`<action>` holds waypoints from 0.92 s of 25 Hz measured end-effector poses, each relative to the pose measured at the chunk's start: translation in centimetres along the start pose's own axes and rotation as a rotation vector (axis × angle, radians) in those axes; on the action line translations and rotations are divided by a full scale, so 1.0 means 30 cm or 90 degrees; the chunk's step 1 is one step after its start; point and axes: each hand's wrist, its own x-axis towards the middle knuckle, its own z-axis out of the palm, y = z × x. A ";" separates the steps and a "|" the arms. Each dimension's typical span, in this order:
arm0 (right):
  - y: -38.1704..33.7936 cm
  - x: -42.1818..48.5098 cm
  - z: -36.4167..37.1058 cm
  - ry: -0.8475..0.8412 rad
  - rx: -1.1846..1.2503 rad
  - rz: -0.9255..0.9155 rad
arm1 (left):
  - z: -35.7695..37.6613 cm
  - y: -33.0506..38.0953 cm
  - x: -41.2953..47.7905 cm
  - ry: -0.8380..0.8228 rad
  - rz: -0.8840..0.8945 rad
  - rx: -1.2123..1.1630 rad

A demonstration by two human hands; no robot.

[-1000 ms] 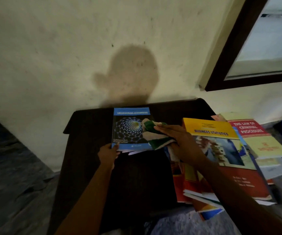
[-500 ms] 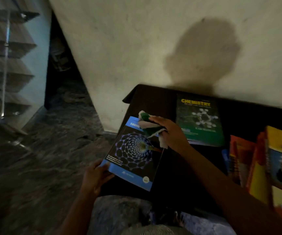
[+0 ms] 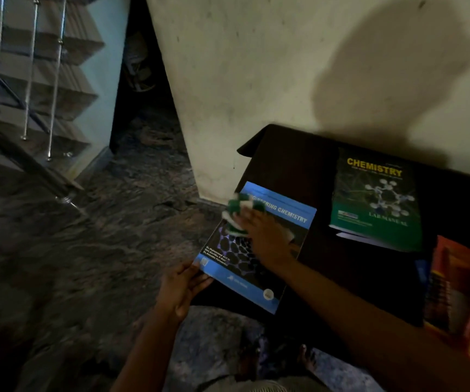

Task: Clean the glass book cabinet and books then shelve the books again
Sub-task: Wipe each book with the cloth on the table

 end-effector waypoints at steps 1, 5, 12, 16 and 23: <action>-0.051 -0.053 0.038 0.001 0.008 -0.059 | -0.001 0.000 0.003 0.005 0.000 0.001; -0.132 -0.214 0.106 -0.021 -0.019 -0.216 | 0.011 -0.007 -0.006 -0.011 0.016 -0.007; 0.161 -0.106 -0.190 0.003 0.175 0.098 | 0.008 -0.002 -0.014 0.000 0.010 -0.017; 0.146 -0.168 -0.078 0.050 0.075 0.115 | 0.015 0.001 -0.020 0.022 0.006 -0.020; -0.052 -0.406 0.004 0.014 0.126 -0.130 | 0.058 -0.048 -0.056 0.081 0.126 0.021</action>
